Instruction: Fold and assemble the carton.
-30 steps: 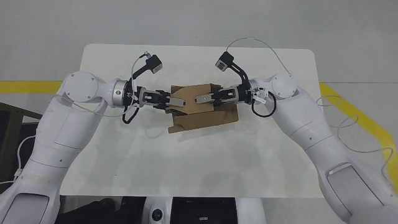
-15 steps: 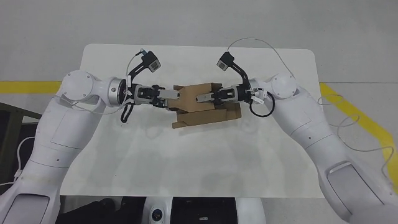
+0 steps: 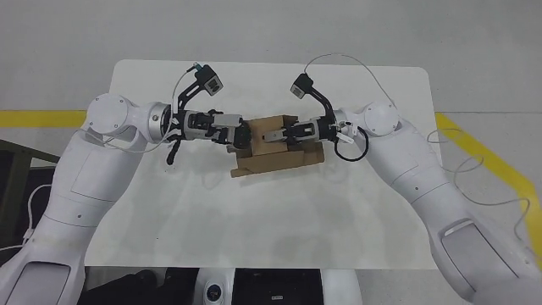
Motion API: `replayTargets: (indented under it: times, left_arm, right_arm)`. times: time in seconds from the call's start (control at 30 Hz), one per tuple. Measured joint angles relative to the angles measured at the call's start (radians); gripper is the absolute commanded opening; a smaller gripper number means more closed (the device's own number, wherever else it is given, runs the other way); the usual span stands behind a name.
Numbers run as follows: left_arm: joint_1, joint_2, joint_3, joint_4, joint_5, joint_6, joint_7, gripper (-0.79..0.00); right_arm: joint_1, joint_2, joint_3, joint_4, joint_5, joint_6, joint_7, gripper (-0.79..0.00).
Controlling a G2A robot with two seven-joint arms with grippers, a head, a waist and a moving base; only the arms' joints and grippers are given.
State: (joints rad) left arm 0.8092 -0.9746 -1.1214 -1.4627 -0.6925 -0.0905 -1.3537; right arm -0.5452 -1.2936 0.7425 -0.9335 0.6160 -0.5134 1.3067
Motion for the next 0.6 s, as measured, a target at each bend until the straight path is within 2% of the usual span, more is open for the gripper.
replayTargets:
  times: [0.27, 0.6]
  left_arm:
    - [-0.010, -0.005, 0.021, -0.022, 0.066, -0.010, 0.024, 0.000]
    - [0.007, 0.001, 0.009, -0.082, 0.162, -0.025, 0.060, 0.000]
  right_arm:
    - [0.004, -0.013, -0.003, 0.003, -0.006, 0.002, 0.002, -0.785]
    - [0.001, -0.020, 0.007, 0.000, -0.015, 0.002, 0.002, -0.785]
